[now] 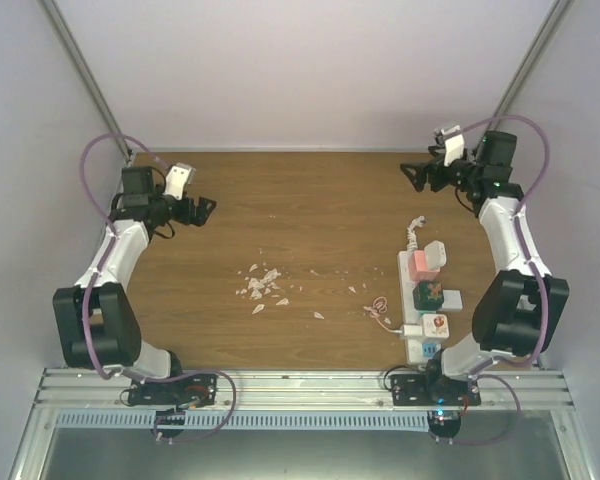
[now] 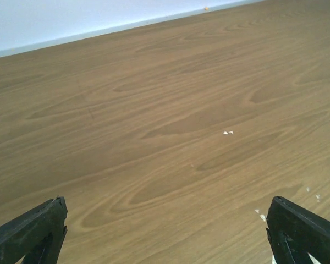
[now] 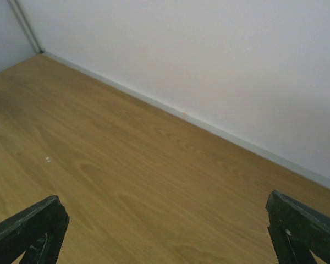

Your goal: Pull the plug off the socket

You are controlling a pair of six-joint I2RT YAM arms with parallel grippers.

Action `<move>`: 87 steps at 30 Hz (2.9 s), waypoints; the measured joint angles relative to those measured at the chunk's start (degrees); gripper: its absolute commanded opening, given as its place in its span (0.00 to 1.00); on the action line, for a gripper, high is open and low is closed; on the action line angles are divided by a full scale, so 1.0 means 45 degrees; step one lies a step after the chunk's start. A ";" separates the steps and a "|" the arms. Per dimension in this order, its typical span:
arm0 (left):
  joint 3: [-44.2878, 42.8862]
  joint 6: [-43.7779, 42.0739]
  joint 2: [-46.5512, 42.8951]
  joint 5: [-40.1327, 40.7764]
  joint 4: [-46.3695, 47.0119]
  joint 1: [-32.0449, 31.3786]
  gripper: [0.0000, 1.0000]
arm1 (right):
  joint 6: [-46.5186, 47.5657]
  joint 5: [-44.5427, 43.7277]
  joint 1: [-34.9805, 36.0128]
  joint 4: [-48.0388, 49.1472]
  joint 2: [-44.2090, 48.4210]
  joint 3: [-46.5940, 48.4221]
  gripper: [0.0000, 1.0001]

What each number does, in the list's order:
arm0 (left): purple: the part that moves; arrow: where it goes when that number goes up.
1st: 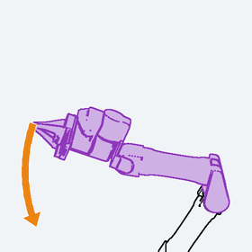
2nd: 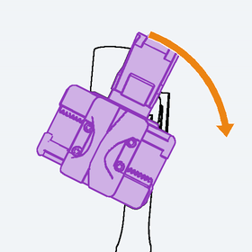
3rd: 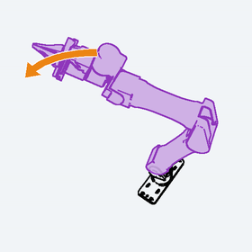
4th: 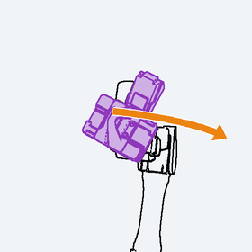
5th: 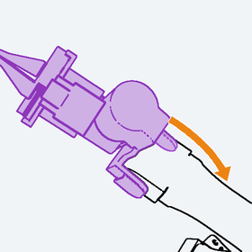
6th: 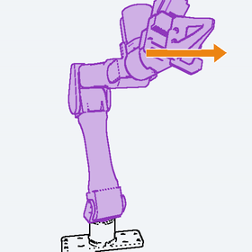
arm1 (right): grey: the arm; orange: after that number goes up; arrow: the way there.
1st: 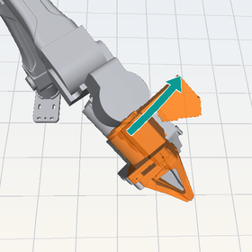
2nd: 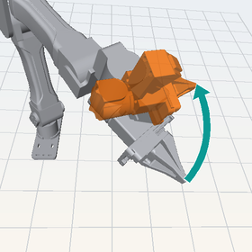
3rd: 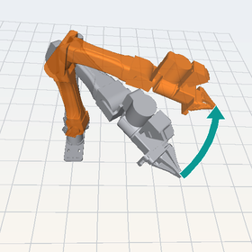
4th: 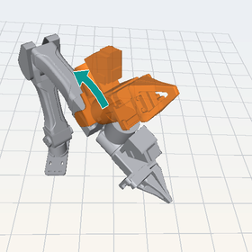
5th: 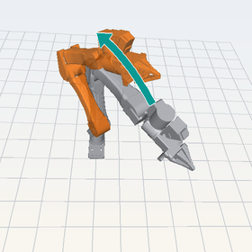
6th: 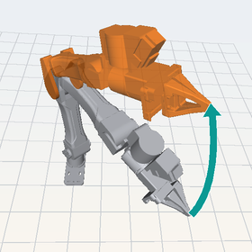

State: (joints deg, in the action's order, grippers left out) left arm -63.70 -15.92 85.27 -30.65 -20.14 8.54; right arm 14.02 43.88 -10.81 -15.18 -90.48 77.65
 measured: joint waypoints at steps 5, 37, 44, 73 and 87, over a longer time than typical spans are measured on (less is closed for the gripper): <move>0.0879 0.0092 -0.0782 0.0495 0.0515 -0.0782 0.99 | 0.0272 -0.0544 0.0806 -0.1559 0.0209 0.0403 1.00; 0.1530 0.0452 -0.1399 0.1734 0.2278 -0.2210 0.99 | 0.3177 -0.8310 0.0860 -1.1613 0.6586 -0.4629 0.92; 0.1530 0.0461 -0.1399 0.1739 0.2341 -0.2215 0.99 | 0.3147 -0.8349 0.0811 -1.1749 0.6543 -0.5663 0.89; 0.1530 0.0777 -0.1399 0.2268 0.2341 -0.2229 0.99 | 0.2540 -0.7922 0.0777 -1.0384 0.5649 -0.6543 0.70; 0.1530 0.0860 -0.1394 0.2341 0.2341 -0.2229 0.99 | 0.2463 -0.8068 0.0753 -1.0044 0.5387 -0.6776 0.73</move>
State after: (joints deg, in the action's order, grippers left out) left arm -56.82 -12.05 79.00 -20.12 -9.61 -1.50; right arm 25.10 7.57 -7.42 -60.38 -66.24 47.16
